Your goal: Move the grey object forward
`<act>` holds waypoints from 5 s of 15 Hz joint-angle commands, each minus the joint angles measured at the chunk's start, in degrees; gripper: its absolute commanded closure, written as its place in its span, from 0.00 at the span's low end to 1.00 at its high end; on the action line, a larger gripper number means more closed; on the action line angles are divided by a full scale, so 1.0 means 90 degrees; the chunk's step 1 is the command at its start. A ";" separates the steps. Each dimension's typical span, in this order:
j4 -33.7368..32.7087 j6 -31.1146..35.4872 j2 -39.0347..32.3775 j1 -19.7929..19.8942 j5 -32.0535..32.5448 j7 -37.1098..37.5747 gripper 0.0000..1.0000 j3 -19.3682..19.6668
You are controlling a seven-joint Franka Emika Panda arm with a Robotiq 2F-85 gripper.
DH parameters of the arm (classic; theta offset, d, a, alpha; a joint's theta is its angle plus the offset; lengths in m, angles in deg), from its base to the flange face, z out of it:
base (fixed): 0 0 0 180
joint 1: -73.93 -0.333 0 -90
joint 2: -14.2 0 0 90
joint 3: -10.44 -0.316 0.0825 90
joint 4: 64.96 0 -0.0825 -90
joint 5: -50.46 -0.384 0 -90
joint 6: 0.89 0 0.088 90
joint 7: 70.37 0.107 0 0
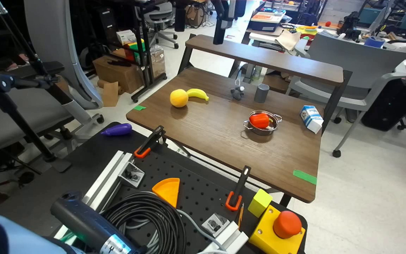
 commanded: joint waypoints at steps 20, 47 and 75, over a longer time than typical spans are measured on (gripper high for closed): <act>-0.2010 0.3796 -0.3954 0.0570 -0.0571 0.0456 0.00 0.1047; -0.4538 0.6598 -0.7568 -0.0851 -0.0070 0.0613 0.34 0.1910; -0.0155 0.5461 -0.4307 -0.1655 0.0704 0.1569 0.81 0.1534</act>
